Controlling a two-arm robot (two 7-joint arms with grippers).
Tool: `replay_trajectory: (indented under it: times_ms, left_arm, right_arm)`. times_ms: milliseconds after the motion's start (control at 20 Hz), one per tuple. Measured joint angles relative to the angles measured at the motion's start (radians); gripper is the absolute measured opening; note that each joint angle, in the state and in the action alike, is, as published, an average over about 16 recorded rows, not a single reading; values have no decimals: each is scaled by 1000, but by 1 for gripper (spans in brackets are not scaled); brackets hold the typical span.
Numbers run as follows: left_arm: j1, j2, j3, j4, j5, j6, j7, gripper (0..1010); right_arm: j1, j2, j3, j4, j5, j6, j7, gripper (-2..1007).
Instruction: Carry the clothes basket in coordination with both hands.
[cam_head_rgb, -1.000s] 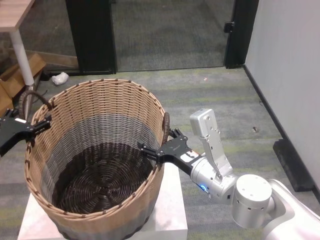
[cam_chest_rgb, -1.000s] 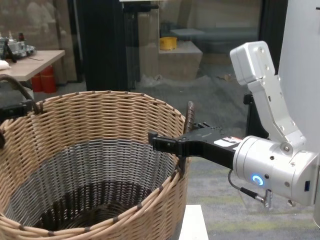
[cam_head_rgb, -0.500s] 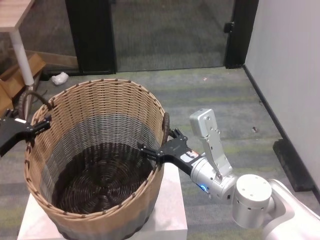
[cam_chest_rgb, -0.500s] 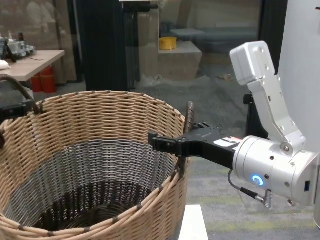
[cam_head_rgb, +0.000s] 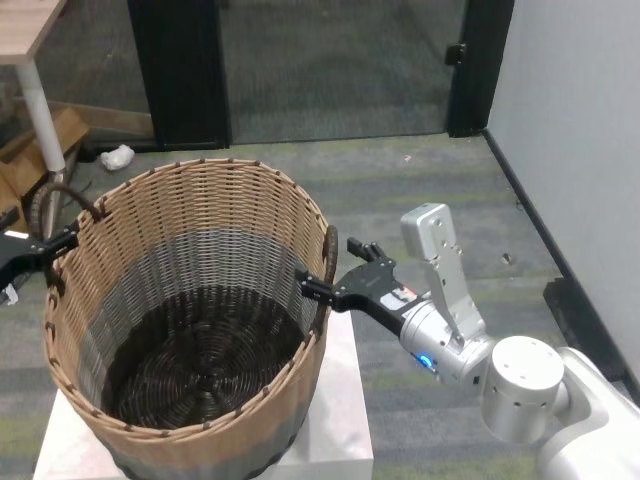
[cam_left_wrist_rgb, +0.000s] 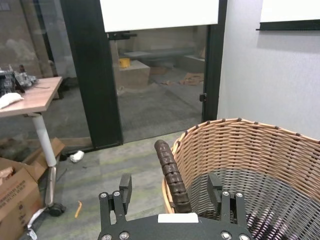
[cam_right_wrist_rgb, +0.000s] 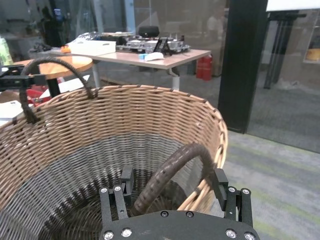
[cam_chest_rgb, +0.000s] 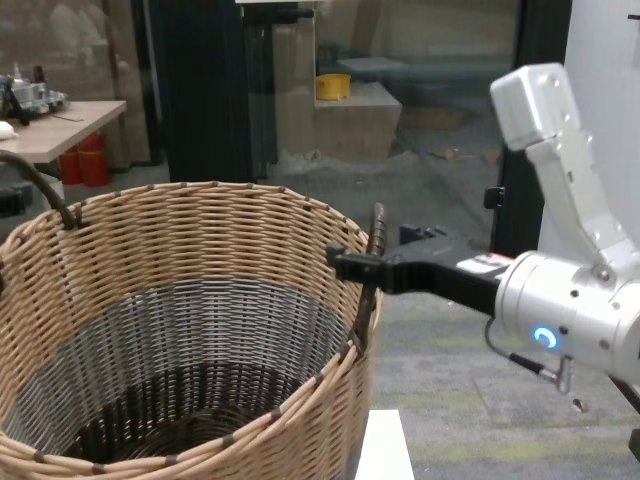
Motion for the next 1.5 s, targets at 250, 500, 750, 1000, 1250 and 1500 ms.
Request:
replay_trajectory:
  times_ms: [250,500,750,1000,1250,1500]
  left_arm:
    - [23,-2,-24,-58,9,1,35,1002]
    - [36,-10,-44,-100,25,-23,54,1002]
    - [40,-23,-61,-127,46,-62,68,1002]
    - [32,-40,-73,-138,59,-97,63,1002]
    - [14,-57,-76,-141,55,-122,44,1002]
    - [-9,-71,-71,-148,40,-139,18,1002]
  right_arm:
    - [-5,9,29,-24,4,10,3,1001]
    - [-12,17,52,-51,15,15,7,1001]
    - [-27,19,79,-77,35,-21,6,1001]
    - [-50,11,113,-104,57,-92,-5,1001]
    - [-81,-5,155,-139,72,-190,-28,1001]
    - [-113,-25,198,-177,76,-269,-53,1001]
